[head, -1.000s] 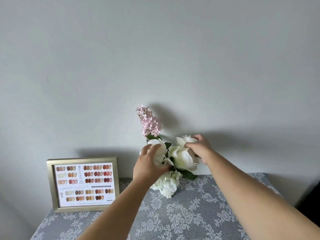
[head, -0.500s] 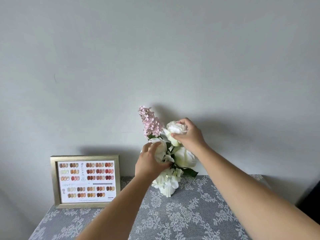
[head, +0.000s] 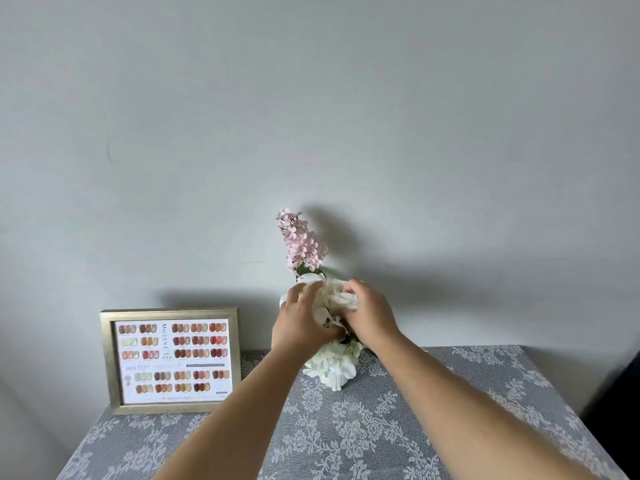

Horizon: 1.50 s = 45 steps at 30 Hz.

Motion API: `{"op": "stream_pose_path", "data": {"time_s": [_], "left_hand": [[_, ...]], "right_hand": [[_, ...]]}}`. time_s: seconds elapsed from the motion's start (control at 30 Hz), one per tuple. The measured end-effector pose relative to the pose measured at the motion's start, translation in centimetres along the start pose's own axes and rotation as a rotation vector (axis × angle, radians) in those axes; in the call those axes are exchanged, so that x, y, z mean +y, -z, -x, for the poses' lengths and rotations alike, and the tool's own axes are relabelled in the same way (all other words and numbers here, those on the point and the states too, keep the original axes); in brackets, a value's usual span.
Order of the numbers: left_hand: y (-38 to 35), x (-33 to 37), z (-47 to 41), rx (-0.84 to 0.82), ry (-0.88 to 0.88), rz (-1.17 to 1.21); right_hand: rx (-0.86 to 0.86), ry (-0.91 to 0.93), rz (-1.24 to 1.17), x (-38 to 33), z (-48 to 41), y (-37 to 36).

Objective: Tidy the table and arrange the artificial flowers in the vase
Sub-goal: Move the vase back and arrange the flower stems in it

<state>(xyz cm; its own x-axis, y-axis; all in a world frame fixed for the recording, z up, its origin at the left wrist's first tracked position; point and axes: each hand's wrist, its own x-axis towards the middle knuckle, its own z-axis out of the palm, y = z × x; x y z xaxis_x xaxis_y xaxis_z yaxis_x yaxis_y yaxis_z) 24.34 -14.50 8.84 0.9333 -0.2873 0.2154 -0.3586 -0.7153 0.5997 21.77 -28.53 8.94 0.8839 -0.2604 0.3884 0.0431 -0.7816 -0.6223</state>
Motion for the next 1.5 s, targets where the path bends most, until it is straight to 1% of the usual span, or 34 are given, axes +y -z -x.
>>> {"op": "stream_pose_path", "data": {"time_s": [0.17,0.33,0.43,0.57,0.6,0.7,0.87,0.97,1.03,1.1,1.17,1.3,1.43,1.5], "left_hand": [[0.3,0.2,0.2,0.013,0.019,-0.059],[0.8,-0.2,0.8,0.054,0.028,-0.119],[0.9,-1.1,0.9,0.046,0.014,-0.055],[0.4,-1.8,1.0,-0.017,-0.026,0.011],[0.2,-1.9,0.9,-0.028,-0.033,0.015],[-0.2,-2.0,0.7,-0.035,-0.053,0.017],[0.1,-1.8,0.5,-0.033,-0.076,0.003],[0.7,-1.7,1.0,-0.002,-0.051,-0.036],[0.7,-1.8,1.6,0.038,-0.023,-0.017],[0.4,-2.0,2.3,0.053,0.010,0.006],[-0.1,-2.1,2.8,0.037,0.032,0.029],[-0.4,-2.1,3.1,0.031,0.033,0.078],[0.3,-2.2,2.8,0.014,0.009,0.027],[1.5,-2.2,2.3,0.062,0.006,0.010]], "right_hand": [[-0.033,0.000,-0.050,0.6,-0.3,0.3],[0.014,0.058,-0.015,1.1,-0.3,2.0],[0.014,0.052,-0.040,1.5,-0.8,2.5],[-0.152,0.083,-0.034,1.7,-0.4,2.0],[-0.156,0.100,-0.047,1.8,-0.2,1.6],[-0.094,0.159,-0.110,2.0,0.3,0.7],[-0.034,0.226,0.014,2.2,0.1,0.8],[-0.001,0.177,0.060,2.1,0.3,1.6],[0.017,0.140,0.062,2.4,1.0,2.0],[0.001,0.133,0.095,2.9,2.2,2.1],[-0.056,0.133,0.131,3.7,3.3,1.9],[-0.148,0.144,0.136,4.5,4.1,1.5],[-0.112,0.197,0.169,4.3,4.1,1.6],[-0.087,0.184,0.177,4.1,3.6,1.9]]}}
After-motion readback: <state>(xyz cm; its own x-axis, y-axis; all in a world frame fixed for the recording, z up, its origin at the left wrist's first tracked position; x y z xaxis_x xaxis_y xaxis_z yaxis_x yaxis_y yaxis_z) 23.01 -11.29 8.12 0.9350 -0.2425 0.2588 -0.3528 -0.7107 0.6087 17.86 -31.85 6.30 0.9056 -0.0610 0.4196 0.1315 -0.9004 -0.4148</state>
